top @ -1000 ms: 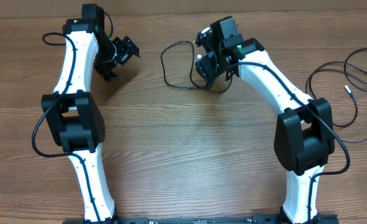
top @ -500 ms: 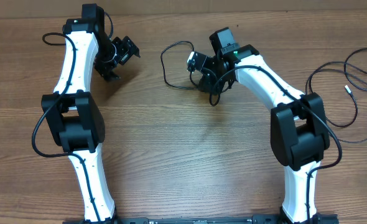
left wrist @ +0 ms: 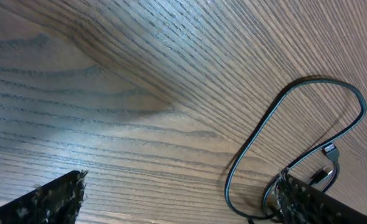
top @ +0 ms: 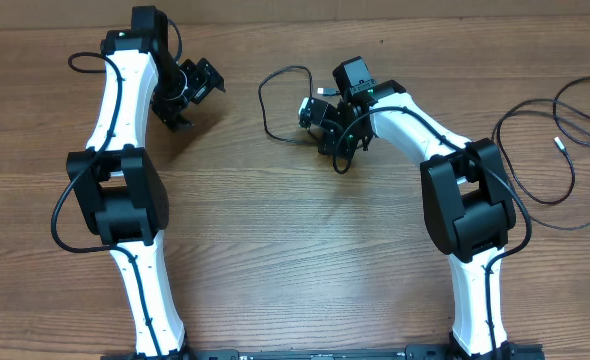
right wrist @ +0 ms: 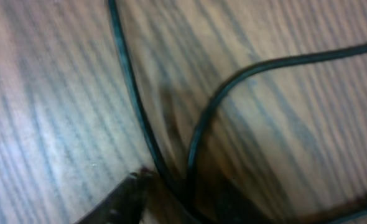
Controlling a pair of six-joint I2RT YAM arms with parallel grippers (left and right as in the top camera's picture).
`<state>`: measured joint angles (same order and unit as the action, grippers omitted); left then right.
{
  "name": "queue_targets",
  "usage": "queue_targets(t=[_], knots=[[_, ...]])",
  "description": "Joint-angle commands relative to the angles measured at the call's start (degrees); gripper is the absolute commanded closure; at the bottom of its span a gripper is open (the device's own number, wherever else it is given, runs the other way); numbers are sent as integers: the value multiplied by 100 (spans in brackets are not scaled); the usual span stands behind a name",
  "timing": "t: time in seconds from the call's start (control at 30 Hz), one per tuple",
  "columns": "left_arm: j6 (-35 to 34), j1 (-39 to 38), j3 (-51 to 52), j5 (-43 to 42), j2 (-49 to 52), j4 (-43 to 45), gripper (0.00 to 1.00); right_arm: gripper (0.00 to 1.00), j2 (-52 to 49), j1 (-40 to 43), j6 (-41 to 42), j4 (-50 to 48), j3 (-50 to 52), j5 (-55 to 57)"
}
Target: Untangle cables
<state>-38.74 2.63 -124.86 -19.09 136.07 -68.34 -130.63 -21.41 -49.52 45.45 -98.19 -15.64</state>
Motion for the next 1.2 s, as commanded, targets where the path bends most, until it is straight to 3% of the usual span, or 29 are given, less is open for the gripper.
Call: queue_targets(t=[0.0,0.1,0.37,0.5,0.8,1.03,1.17], knots=[[129,-7,33,22,-42,-2,0,67,-122,-4,-4,254,37,52],[129,-9,33,20,-42,-2,1,73,-122,-4,-2,605,37,50],[129,-7,33,20,-42,-2,1,75,-122,-4,20,1088,37,26],[129,-7,33,22,-42,-2,0,61,-122,-4,15,1075,37,-249],[129,-7,33,20,-42,-2,1,57,-122,-20,17,743,37,-1150],[129,-7,33,22,-42,-2,1,24,-122,-68,17,503,37,-1147],[129,-7,33,22,-42,-2,0,17,-122,-122,407,-109,37,-1150]])
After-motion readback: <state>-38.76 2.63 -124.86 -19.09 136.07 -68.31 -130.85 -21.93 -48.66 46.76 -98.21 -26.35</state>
